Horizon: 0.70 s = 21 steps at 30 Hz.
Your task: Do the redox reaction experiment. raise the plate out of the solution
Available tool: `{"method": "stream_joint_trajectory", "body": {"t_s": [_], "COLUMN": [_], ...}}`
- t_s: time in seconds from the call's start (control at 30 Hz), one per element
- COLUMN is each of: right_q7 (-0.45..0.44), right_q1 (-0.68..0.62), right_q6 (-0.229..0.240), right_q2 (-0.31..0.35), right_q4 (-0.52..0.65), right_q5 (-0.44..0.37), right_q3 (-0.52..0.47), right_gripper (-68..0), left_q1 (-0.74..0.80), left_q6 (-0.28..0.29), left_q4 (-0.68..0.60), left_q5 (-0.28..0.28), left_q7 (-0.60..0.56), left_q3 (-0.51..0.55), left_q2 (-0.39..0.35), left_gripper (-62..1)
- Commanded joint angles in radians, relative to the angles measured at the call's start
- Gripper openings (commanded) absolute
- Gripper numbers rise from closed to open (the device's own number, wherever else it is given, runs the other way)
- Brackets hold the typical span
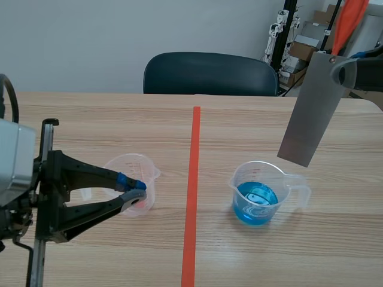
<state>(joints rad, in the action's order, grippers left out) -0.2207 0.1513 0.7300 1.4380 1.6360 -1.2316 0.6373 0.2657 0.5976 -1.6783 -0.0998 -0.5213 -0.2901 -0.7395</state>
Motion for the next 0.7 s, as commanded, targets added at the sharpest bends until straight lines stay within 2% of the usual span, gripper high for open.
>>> {"method": "stream_joint_trajectory", "body": {"t_s": [0.0,0.2,0.33,0.5,0.67], "right_q7": [-0.005,-0.002,-0.002,-0.002,-0.002], "right_q1": [0.018,0.018,0.018,0.018,0.018], "right_q6": [0.016,0.014,0.003,0.003,0.003], "right_q2": [0.014,0.014,0.013,0.014,0.013], "right_q4": [0.023,0.031,0.031,0.031,0.031], "right_q5": [-0.018,-0.017,-0.007,-0.006,-0.006], "right_q3": [-0.023,-0.024,-0.034,-0.057,-0.074], "right_gripper": [-67.1,-67.1,-67.1,-67.1,-67.1], "left_q1": [-0.026,-0.129,-0.193,-0.264,-0.326], "left_q6": [-0.011,-0.011,-0.023,-0.051,-0.056], "left_q4": [-0.012,-0.011,-0.011,-0.011,-0.010], "left_q5": [0.015,0.013,-0.015,-0.019,-0.019], "left_q7": [0.010,0.131,0.213,0.278,0.333], "left_q3": [-0.006,-0.080,-0.129,-0.193,-0.256], "left_q2": [0.034,0.114,0.158,0.181,0.206], "left_gripper": [-58.2,-58.2,-58.2,-58.2,-58.2]}}
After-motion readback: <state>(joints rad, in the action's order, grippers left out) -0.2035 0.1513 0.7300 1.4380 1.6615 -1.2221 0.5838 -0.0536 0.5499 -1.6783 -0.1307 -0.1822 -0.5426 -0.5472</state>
